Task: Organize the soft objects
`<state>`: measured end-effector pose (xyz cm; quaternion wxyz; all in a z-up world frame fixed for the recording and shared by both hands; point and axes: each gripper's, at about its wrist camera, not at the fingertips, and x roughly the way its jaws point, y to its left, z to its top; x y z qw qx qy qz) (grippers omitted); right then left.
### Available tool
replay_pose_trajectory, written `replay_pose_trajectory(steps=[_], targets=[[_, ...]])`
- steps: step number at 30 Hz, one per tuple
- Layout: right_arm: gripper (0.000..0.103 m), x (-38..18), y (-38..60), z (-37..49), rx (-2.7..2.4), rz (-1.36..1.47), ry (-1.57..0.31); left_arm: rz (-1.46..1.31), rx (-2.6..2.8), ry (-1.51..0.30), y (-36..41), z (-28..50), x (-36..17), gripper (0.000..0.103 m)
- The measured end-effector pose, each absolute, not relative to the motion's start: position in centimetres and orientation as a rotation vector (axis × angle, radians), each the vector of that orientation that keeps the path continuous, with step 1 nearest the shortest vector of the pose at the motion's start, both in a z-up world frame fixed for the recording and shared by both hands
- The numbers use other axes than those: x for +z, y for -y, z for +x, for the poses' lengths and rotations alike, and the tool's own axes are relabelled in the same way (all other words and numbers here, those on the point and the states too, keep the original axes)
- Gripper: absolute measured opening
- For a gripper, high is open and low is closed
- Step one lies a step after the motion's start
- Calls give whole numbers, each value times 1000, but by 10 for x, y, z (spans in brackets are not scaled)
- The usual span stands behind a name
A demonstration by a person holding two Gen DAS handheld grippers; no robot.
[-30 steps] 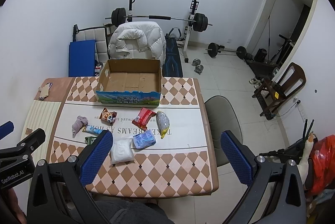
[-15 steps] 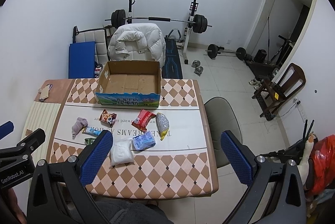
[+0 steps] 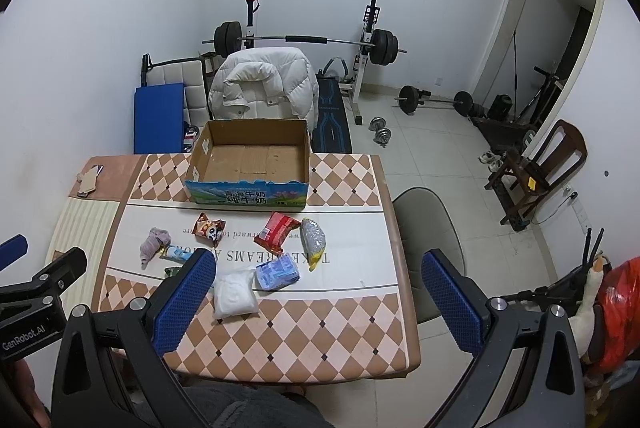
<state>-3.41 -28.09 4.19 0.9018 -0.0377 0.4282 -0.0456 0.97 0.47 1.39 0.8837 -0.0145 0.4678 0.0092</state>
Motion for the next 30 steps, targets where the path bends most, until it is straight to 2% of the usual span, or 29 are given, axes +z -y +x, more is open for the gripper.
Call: replay_pose_trajectory(steps=[4, 9, 16, 19, 26, 28, 29, 30], targets=[[103, 24, 290, -22, -92, -37, -924, -25, 57, -1004, -12, 35, -5, 103], [103, -45, 301, 23, -45, 21, -1101, 33, 88, -1112, -14, 73, -65, 103], [103, -187, 320, 74, 3, 111, -1348, -153, 7, -1473, -8, 132, -216, 102], [103, -247, 333, 95, -2, 176, -1437, -238, -6, -1590, 7, 150, -272, 97], [103, -365, 363, 151, -31, 503, -1633, -251, 15, -1802, 56, 182, -396, 97], [103, -393, 366, 161, -38, 611, -1690, -209, 59, -1829, 60, 181, -416, 88], [103, -402, 363, 164, -39, 646, -1709, -185, 82, -1825, 60, 180, -420, 77], [103, -409, 359, 167, -40, 659, -1724, -197, 74, -1816, 59, 178, -421, 77]])
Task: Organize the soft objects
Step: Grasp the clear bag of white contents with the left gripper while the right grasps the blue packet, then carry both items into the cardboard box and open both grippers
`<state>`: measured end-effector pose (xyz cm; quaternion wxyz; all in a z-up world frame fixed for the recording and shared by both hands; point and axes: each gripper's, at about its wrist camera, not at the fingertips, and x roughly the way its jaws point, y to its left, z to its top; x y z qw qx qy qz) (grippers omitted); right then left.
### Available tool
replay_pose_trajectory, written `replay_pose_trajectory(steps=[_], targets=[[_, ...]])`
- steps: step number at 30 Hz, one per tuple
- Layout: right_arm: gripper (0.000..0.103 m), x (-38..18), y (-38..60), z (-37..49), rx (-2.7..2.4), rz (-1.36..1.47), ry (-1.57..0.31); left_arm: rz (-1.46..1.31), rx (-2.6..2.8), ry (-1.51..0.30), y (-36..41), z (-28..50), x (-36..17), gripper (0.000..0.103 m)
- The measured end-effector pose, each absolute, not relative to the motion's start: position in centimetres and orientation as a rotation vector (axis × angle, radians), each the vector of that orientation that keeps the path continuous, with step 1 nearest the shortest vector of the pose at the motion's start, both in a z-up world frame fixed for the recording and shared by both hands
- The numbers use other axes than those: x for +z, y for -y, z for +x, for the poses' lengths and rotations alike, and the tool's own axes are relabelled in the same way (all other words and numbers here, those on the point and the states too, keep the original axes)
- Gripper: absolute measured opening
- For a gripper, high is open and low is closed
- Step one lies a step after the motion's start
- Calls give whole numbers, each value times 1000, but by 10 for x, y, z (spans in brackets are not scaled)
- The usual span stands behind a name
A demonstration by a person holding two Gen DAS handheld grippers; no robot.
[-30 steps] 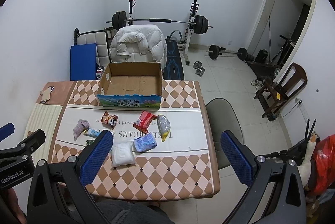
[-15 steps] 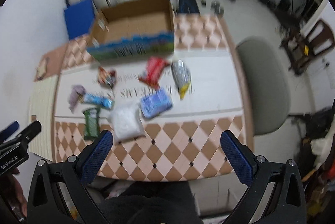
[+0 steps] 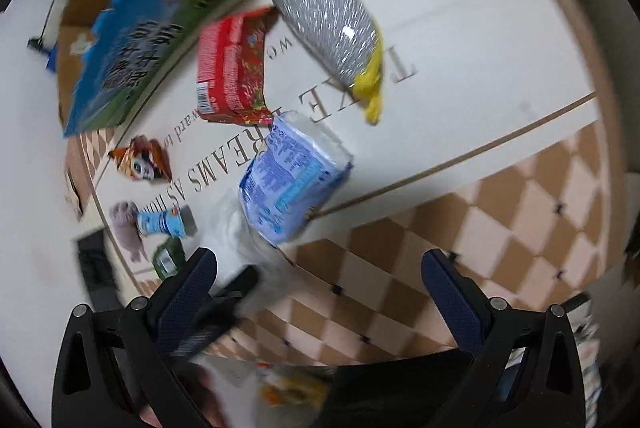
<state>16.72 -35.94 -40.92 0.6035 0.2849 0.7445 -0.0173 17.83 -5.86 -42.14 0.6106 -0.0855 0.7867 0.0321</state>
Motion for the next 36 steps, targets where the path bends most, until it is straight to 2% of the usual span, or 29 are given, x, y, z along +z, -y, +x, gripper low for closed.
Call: replay_pose_trajectory(steps=[3, 7, 9, 11, 14, 16, 19, 21, 22, 25, 27, 30, 31, 32, 34, 36], targets=[[103, -434, 345, 182, -69, 667, -1755, -188, 95, -1791, 53, 168, -417, 73], [103, -469, 322, 204, -133, 688, -1803, -203, 134, -1782, 42, 155, -418, 73], [96, -487, 308, 214, -142, 660, -1843, -220, 140, -1788, 38, 150, -420, 73], [83, -497, 296, 218, -127, 590, -1885, -230, 139, -1790, 34, 145, -423, 73], [63, -484, 275, 217, -36, 345, -1853, -257, 128, -1792, 27, 142, -421, 75], [58, -477, 265, 209, 29, 180, -1844, -258, 121, -1794, 25, 140, -428, 76], [57, -469, 258, 182, 121, -123, -1834, -260, 126, -1799, 23, 142, -436, 77], [58, -467, 260, 169, 147, -220, -1836, -261, 136, -1805, 19, 145, -438, 79], [63, -466, 262, 165, 151, -241, -1837, -256, 138, -1800, 19, 145, -439, 78], [72, -460, 276, 158, 138, -156, -1836, -217, 133, -1772, 26, 148, -434, 70], [72, -461, 291, 155, 104, -10, -1841, -188, 131, -1753, 32, 145, -430, 65], [71, -468, 296, 149, 35, 57, -1832, -177, 140, -1736, 36, 150, -427, 64], [63, -468, 295, 146, 23, 63, -1820, -179, 146, -1720, 36, 148, -421, 64], [50, -462, 291, 142, 25, 48, -1791, -179, 148, -1706, 36, 148, -415, 64], [42, -453, 282, 136, 43, 31, -1774, -175, 132, -1667, 40, 152, -397, 64], [40, -441, 276, 132, 75, 45, -1766, -174, 101, -1595, 46, 156, -367, 64]])
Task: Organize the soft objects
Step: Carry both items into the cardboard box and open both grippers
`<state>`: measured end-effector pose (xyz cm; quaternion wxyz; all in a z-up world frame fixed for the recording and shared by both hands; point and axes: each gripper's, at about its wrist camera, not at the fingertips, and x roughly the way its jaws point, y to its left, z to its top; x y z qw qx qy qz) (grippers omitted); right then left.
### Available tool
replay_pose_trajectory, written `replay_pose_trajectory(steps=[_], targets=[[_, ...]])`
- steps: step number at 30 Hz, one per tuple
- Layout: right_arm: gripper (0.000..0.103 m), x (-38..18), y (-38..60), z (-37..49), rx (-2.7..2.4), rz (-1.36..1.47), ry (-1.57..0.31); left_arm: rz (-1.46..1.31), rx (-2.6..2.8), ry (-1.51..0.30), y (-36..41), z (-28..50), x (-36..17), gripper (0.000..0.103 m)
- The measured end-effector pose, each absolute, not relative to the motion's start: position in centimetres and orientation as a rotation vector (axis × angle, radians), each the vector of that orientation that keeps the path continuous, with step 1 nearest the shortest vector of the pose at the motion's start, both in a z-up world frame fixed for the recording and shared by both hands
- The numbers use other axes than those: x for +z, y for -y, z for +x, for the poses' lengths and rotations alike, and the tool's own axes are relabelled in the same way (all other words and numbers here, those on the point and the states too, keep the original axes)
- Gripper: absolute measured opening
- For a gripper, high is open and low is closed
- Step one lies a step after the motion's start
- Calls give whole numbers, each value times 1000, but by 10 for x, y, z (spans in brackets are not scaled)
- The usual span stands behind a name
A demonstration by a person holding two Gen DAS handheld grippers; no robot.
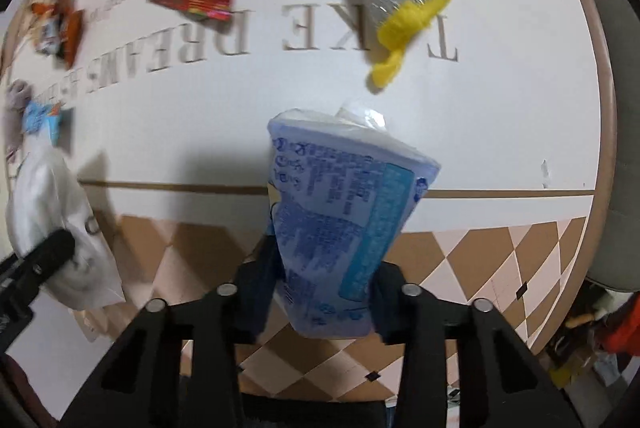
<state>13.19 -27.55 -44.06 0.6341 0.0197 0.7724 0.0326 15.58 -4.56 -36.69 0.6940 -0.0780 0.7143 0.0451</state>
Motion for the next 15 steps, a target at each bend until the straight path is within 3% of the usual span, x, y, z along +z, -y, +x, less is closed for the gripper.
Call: replay_pose_trajectory(steps=[4, 9, 11, 15], targets=[[39, -383, 267, 135, 160, 98, -1701, -198, 14, -1451, 54, 177, -293, 64], [39, -264, 268, 167, 284, 176, -1520, -219, -122, -1369, 59, 268, -211, 64], [39, -217, 272, 201, 315, 220, -1457, -212, -156, -1366, 62, 311, -196, 64], [40, -189, 268, 299, 318, 294, -1410, -188, -166, -1386, 58, 410, -202, 65]])
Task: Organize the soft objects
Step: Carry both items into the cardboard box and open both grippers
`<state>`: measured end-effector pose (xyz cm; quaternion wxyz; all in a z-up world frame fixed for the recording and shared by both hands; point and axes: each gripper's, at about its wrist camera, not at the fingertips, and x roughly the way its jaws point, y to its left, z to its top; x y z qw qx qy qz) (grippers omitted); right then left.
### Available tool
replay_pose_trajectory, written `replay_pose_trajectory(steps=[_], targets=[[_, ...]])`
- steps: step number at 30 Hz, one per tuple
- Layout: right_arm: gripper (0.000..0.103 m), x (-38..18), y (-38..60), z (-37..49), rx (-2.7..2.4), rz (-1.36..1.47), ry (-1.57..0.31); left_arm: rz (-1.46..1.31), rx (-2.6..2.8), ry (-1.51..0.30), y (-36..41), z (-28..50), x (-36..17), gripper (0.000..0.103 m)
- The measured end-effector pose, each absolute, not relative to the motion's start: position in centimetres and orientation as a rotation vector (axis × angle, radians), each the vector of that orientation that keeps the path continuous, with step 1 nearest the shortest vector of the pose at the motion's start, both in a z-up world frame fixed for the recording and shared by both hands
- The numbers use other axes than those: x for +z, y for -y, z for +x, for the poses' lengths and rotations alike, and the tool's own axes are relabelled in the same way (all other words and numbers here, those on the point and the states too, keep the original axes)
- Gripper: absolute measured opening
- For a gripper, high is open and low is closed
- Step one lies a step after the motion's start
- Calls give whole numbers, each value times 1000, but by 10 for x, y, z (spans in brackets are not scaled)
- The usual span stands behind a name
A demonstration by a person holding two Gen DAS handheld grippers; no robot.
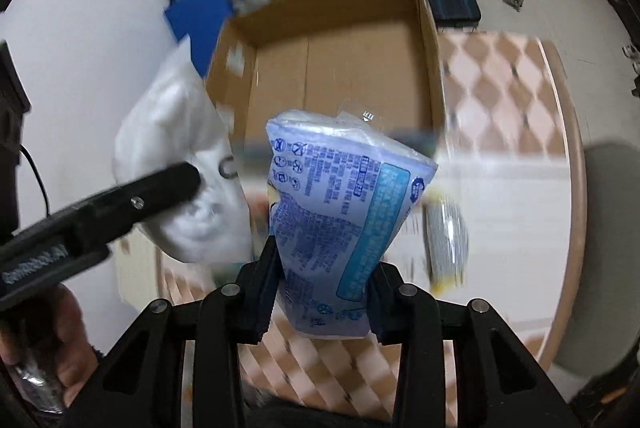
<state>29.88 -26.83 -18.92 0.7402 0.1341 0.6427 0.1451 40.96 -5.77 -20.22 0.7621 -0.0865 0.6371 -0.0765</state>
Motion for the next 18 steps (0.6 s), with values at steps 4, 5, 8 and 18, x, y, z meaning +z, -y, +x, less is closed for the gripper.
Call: replay_pose_trajectory(steps=[4, 5, 8, 18], targets=[[40, -212, 248, 394, 268, 271, -1431, -194, -191, -1450, 53, 492, -236, 65], [40, -220, 237, 414, 263, 260, -1436, -192, -201, -1477, 53, 511, -250, 65], [40, -278, 227, 479, 241, 196, -1483, -205, -224, -1552, 62, 544, -286, 65], [40, -373, 202, 575, 165, 59, -1584, -182, -260, -1690, 73, 596, -361, 66]])
